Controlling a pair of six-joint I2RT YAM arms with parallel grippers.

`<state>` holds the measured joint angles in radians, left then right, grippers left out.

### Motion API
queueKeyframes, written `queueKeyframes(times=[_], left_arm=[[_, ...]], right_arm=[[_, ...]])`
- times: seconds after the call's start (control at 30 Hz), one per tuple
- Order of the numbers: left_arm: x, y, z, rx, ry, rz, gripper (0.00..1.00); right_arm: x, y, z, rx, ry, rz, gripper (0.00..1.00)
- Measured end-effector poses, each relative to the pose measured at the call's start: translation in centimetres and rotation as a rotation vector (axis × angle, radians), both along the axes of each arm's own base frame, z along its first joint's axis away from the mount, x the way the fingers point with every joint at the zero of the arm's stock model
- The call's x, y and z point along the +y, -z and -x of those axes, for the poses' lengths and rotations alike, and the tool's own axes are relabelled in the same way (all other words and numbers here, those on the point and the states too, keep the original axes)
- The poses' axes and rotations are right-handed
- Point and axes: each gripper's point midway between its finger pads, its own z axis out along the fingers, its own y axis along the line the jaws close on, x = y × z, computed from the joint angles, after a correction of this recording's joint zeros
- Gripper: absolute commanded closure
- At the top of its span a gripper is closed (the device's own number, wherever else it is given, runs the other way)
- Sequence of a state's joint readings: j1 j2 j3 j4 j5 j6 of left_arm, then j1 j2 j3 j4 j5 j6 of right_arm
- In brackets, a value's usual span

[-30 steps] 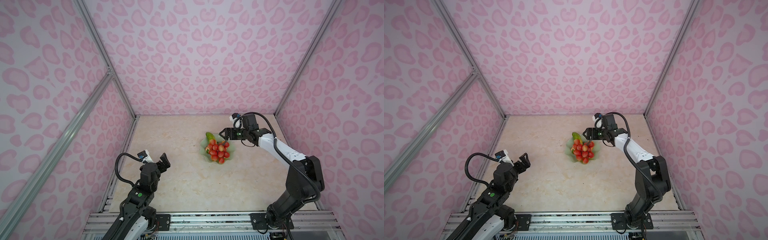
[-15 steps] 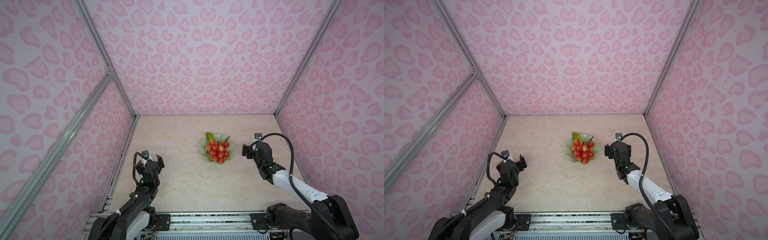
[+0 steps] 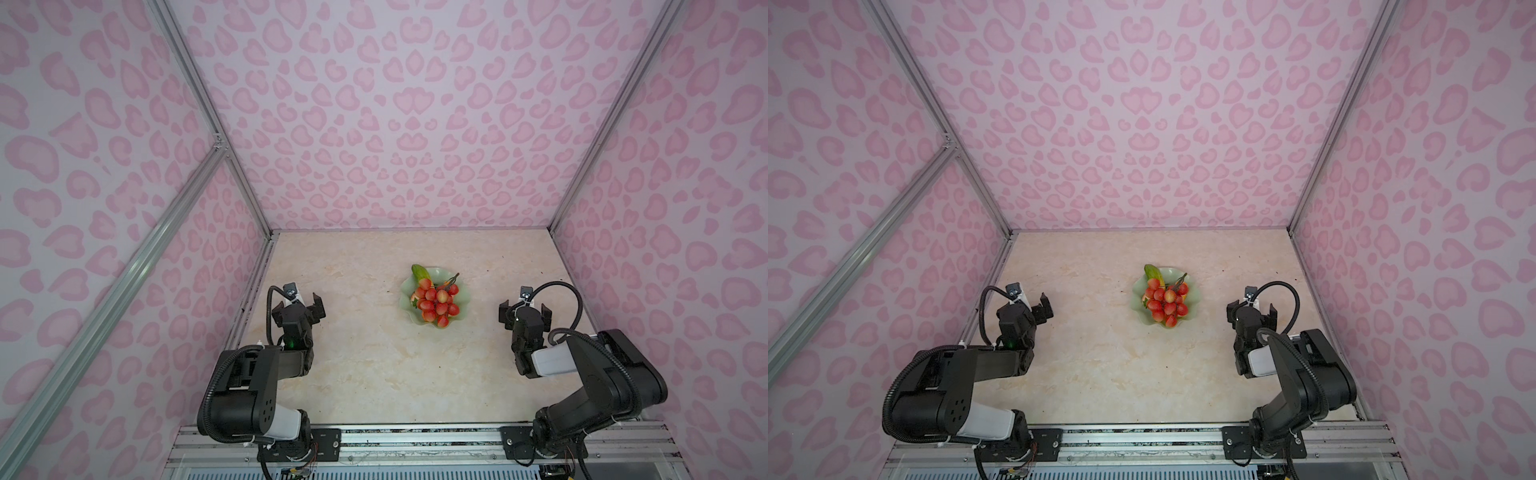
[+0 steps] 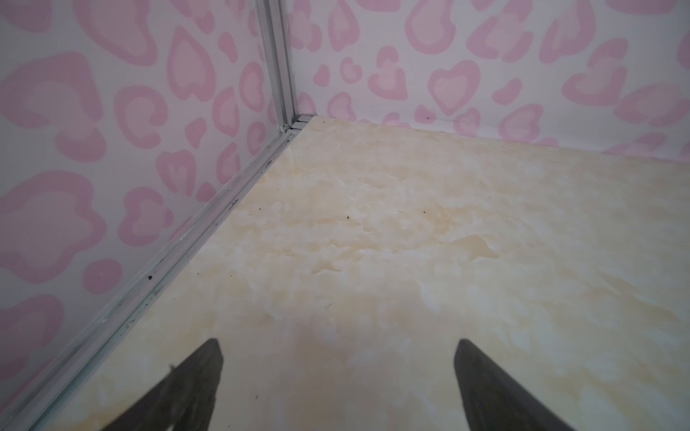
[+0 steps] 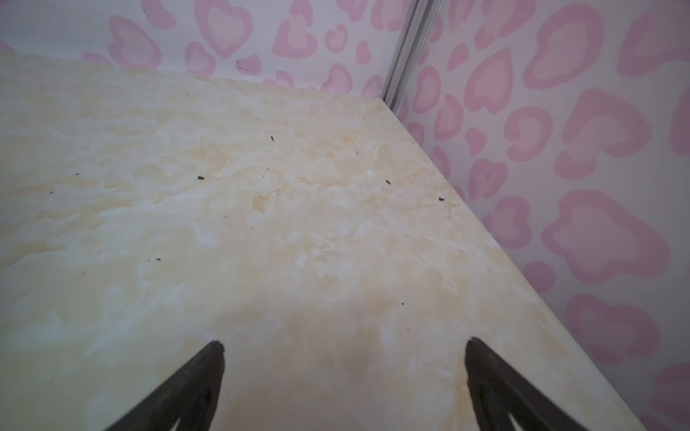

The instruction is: Place and organize the fake fruits in the fruit bowl

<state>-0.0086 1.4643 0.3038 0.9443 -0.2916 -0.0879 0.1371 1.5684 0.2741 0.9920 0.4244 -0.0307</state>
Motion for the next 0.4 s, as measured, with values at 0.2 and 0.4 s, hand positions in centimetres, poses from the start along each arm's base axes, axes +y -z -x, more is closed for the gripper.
queueKeyframes(times=[0.2,0.4], left_arm=[[-0.4,-0.4,-0.2,-0.022,0.02,0.008,0.02],[-0.4,-0.5,-0.4,-0.026,0.023,0.018,0.02]], right_arm=[[-0.4,-2.2,-1.1,-0.099,0.02,-0.033,0.0],[-0.4,-3.1,-1.4,-0.126,0.024,-0.049,0.0]])
